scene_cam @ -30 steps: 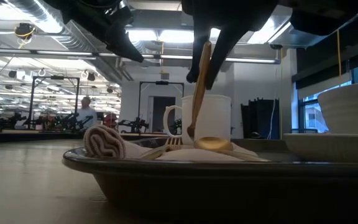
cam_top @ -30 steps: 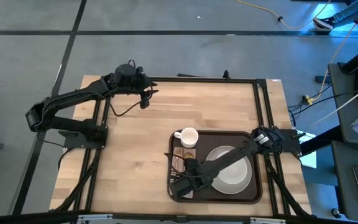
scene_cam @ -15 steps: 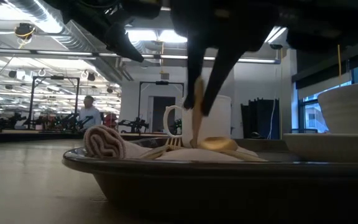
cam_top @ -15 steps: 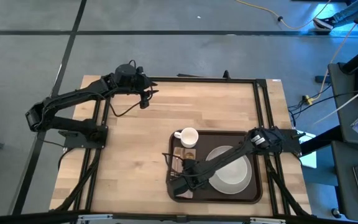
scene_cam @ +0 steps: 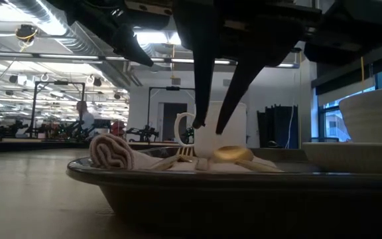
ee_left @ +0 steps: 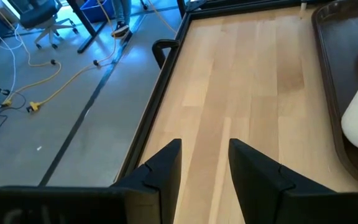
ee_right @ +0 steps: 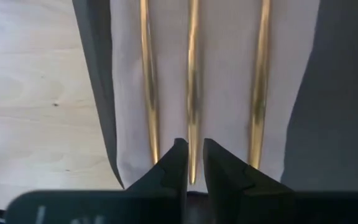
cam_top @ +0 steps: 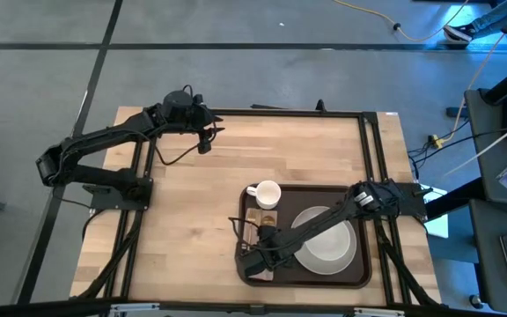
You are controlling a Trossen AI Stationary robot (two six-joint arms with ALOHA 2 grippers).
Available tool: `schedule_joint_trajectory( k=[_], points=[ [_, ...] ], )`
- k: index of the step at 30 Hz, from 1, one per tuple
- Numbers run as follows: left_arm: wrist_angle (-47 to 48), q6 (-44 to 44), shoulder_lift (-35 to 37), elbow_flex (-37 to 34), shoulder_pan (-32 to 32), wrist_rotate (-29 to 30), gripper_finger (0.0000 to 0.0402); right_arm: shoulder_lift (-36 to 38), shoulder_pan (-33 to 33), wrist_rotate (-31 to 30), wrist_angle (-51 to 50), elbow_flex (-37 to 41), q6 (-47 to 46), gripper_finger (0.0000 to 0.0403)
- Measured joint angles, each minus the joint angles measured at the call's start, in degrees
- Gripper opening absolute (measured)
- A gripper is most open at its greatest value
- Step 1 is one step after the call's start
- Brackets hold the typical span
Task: Set up tray
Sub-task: Put the gold knife on the brown napkin between the gold fork and gold spoon
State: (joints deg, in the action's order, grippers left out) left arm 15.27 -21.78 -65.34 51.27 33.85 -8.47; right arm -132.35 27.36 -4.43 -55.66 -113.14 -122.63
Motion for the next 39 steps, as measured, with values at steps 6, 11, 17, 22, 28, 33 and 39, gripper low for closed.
schedule_joint_trajectory(
  k=[6,11,17,22,28,33,39],
  points=[
    [-0.02,0.00,0.00,0.00,0.00,0.00,0.0127,0.00,-0.18,-0.17,0.04,0.02,-0.04,0.0054],
    [0.00,0.00,0.00,0.00,0.00,0.00,0.0127,0.00,-0.21,-0.04,0.63,0.02,-0.10,0.0055],
    [0.06,0.00,0.00,0.00,0.00,-0.09,0.0127,0.00,-0.21,-0.02,-0.82,-1.22,2.40,0.0055],
    [1.30,0.02,0.00,0.00,0.00,-0.15,0.0127,0.04,-0.21,0.30,-3.77,-3.12,4.86,0.0055],
    [4.58,0.19,0.00,0.00,0.00,-0.22,0.0127,0.06,-0.21,1.09,-19.20,-11.29,8.90,0.0055],
    [6.13,1.37,0.00,0.00,0.00,-0.40,0.0127,0.22,-0.21,0.66,-31.52,-18.74,13.90,0.0055],
    [8.31,2.52,0.09,0.00,-0.02,-6.29,0.0127,0.22,-0.56,2.66,-32.92,-18.19,19.32,0.0055]
  ],
)
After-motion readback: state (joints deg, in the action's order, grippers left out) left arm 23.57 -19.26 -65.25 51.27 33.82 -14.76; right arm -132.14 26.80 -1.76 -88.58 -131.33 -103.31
